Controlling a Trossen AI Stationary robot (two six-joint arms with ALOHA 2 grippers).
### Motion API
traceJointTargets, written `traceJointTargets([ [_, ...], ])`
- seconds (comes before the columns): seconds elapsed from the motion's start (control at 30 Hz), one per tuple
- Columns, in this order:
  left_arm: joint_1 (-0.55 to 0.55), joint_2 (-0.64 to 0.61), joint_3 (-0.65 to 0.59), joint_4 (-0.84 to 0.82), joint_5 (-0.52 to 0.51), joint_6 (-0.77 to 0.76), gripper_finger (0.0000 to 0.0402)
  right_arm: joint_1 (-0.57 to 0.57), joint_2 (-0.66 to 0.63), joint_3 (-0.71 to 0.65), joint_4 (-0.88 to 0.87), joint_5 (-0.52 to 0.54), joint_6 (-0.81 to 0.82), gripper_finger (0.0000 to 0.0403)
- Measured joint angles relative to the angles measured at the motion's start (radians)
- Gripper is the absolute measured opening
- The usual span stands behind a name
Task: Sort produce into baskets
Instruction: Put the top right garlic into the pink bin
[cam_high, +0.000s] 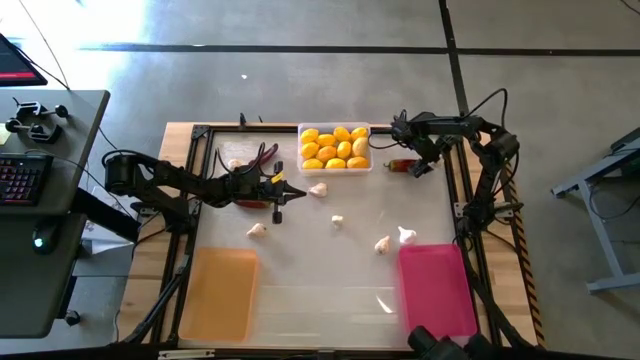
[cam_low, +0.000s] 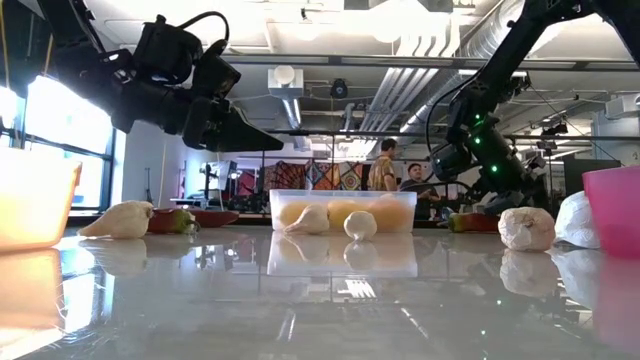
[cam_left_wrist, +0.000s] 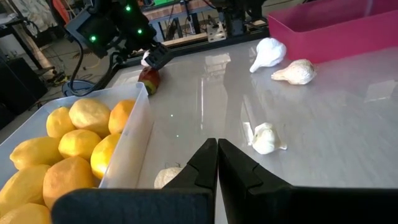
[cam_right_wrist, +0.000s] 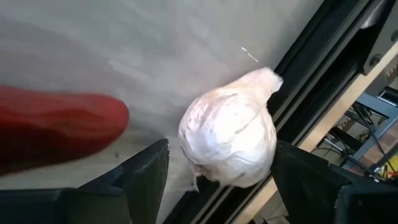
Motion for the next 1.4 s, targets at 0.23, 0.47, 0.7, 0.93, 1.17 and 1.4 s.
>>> traceJointTargets([
  [0.23,0.0,0.0,0.0,0.0,0.0,0.0,0.0,0.001,0.0,0.0,0.012,-0.028,-0.027,0.026],
  [0.47,0.0,0.0,0.0,-0.001,0.0,0.0,0.0,0.008,-0.001,0.0,0.01,-0.038,-0.027,0.0187],
  [0.7,0.0,0.0,0.0,0.0,0.0,0.0,0.0,0.022,-0.074,0.0,-0.02,-0.045,-0.008,0.0151],
  [0.93,0.0,0.0,0.0,0.0,0.0,0.0,0.0,0.112,-0.276,0.0,-0.144,-0.069,0.088,0.0153],
  [1.17,0.0,0.0,0.0,0.002,0.0,0.0,0.0,0.357,-0.522,0.0,-0.29,-0.179,0.321,0.0154],
  [1.4,0.0,0.0,0.0,0.024,0.0,0.03,0.0,0.774,-0.689,0.001,-0.292,-0.309,0.672,0.0154],
])
